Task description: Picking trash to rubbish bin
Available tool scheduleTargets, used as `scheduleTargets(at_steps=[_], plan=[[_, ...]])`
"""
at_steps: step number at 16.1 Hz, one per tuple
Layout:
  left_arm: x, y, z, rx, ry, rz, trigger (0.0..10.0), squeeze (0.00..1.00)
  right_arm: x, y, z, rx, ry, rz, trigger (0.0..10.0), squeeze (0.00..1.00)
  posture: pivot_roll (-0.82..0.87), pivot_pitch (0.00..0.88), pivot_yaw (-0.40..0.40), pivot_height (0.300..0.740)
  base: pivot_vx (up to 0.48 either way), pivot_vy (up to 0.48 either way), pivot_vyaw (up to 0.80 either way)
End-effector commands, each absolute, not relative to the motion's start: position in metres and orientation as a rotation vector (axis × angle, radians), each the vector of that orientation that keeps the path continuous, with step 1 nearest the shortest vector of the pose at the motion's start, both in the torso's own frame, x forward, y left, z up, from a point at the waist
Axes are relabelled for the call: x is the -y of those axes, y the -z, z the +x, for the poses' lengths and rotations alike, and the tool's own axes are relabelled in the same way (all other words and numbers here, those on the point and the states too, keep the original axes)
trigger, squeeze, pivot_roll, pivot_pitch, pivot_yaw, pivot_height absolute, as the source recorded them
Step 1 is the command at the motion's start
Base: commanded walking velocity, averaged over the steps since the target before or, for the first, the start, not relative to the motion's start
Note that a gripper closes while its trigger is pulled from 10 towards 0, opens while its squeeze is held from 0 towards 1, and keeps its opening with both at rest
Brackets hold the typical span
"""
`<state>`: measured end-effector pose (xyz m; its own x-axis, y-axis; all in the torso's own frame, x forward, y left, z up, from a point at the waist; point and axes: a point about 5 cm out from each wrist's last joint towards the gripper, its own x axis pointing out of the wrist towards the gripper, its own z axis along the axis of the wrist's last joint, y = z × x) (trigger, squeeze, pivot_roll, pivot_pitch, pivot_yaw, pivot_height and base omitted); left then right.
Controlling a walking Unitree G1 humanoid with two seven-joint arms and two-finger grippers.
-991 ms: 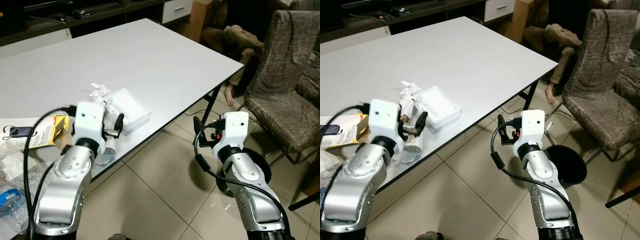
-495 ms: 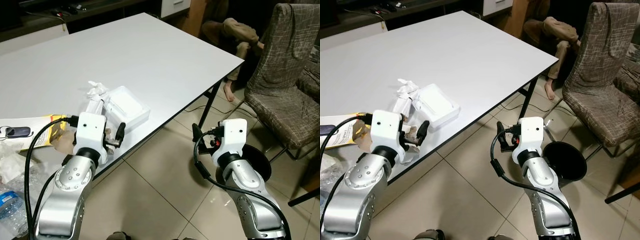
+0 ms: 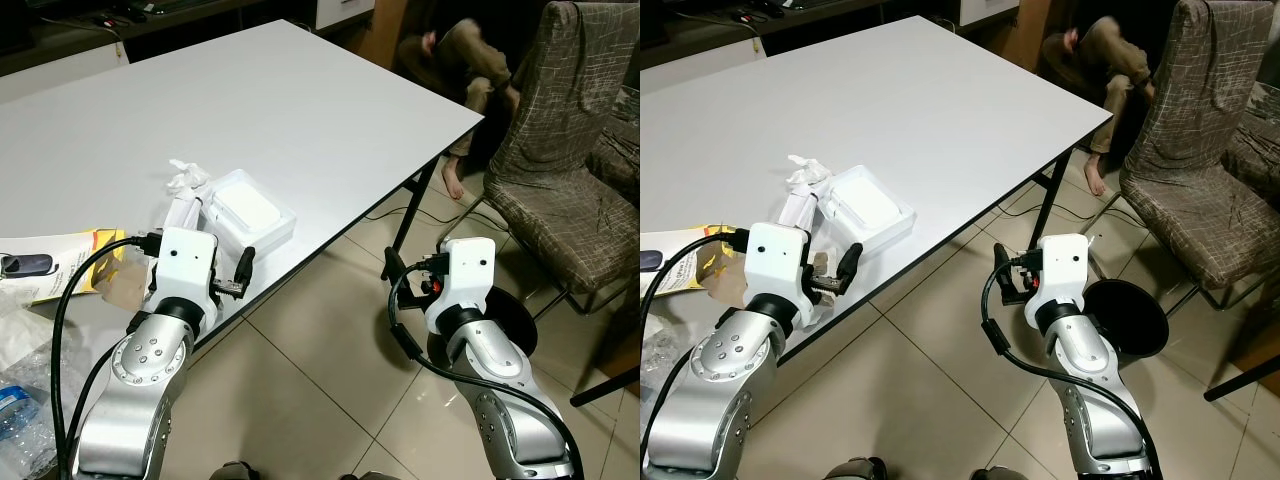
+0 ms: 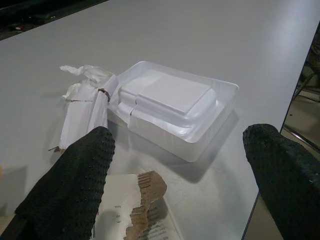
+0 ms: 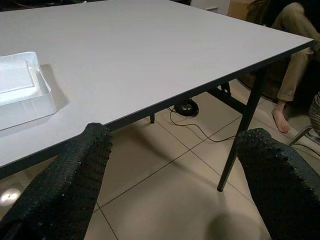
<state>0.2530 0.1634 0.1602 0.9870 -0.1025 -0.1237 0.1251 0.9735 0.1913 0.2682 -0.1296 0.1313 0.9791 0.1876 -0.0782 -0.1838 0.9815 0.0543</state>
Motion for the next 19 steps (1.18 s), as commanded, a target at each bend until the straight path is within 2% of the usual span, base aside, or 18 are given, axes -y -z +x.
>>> scheduleTargets(at_steps=[1,19], plan=[[-0.1633,-0.1642,0.2522,-0.098,0.114,0.220,10.0,0.00,0.1294,-0.1325,0.2673,-0.087,-0.194,0.045,10.0,0.00,-0.01,0.107,-0.066,0.740,-0.247,0.000,0.00],[-0.1651,-0.1641,0.2502,-0.100,0.112,0.234,10.0,0.00,0.1283,-0.1315,0.2661,-0.095,-0.195,0.047,10.0,0.00,0.00,0.098,-0.067,0.740,-0.291,0.000,0.00]])
